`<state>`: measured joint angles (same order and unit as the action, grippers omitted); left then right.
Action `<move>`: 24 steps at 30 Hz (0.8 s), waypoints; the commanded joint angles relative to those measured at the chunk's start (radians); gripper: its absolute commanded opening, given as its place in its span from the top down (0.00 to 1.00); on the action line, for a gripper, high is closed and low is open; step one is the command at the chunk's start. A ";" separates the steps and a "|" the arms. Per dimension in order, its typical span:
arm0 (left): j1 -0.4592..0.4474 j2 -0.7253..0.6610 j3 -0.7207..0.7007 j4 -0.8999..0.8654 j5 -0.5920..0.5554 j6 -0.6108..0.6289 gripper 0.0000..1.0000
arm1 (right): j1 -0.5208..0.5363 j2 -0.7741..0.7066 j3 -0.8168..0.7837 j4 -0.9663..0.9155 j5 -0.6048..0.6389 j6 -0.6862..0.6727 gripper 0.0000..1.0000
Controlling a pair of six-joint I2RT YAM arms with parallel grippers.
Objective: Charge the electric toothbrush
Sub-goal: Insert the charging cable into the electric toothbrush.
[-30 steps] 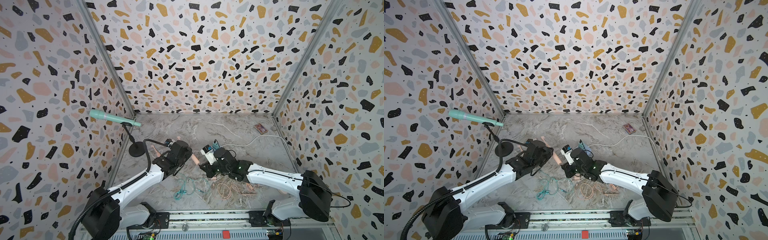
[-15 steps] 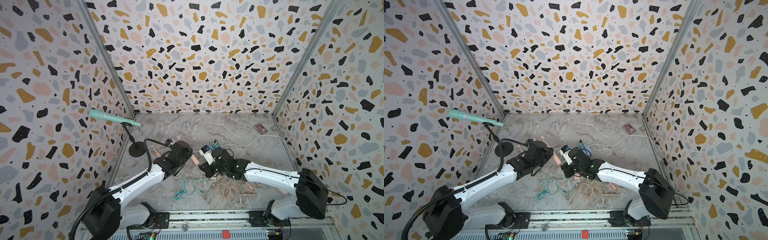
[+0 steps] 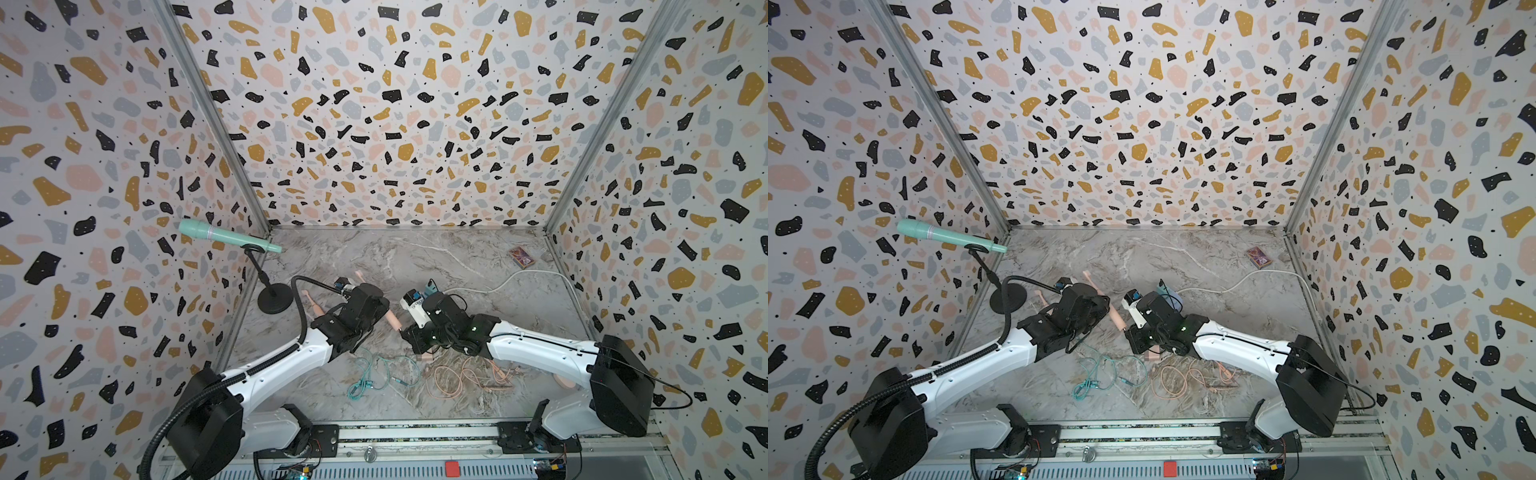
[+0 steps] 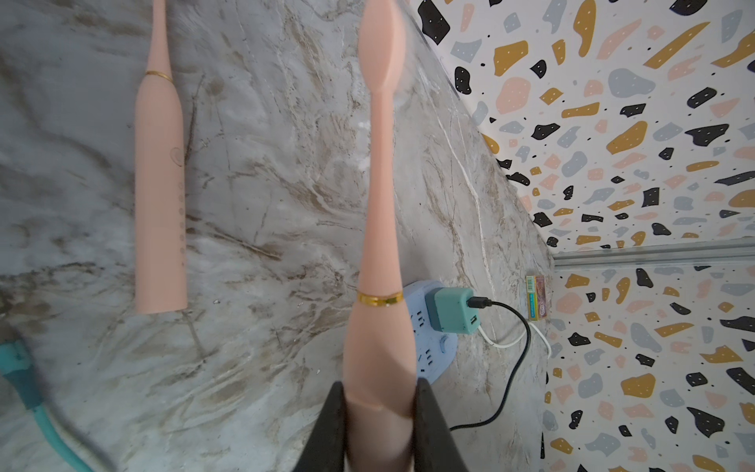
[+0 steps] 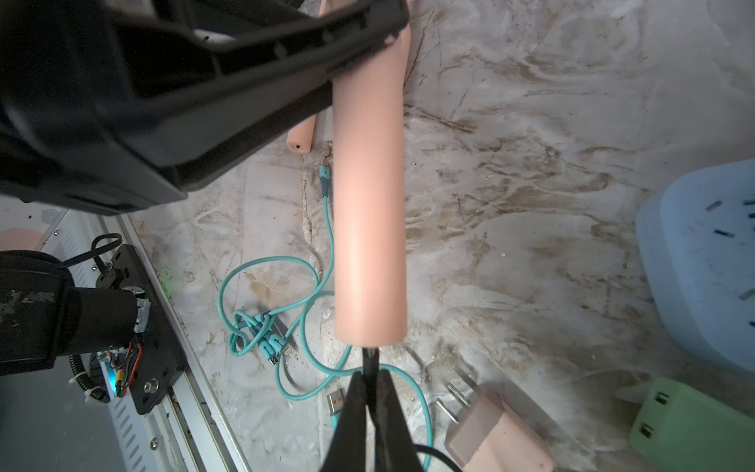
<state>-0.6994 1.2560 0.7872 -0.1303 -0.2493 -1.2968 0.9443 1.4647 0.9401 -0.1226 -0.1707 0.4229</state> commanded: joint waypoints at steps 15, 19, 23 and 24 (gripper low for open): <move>-0.099 0.019 0.002 0.049 0.060 -0.060 1.00 | -0.017 -0.035 0.025 0.111 0.071 0.055 1.00; -0.100 0.004 -0.015 0.059 0.058 -0.082 1.00 | -0.023 -0.066 -0.013 0.148 0.108 0.055 1.00; -0.102 0.006 -0.021 0.077 0.073 -0.086 1.00 | -0.027 -0.090 -0.058 0.209 0.094 0.021 1.00; -0.101 0.012 -0.018 0.077 0.080 -0.082 1.00 | -0.028 -0.094 -0.065 0.217 0.089 0.008 1.00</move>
<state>-0.7639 1.2739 0.7811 -0.0849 -0.2955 -1.3582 0.9241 1.4178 0.8688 -0.0986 -0.1108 0.4614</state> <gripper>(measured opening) 0.222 0.062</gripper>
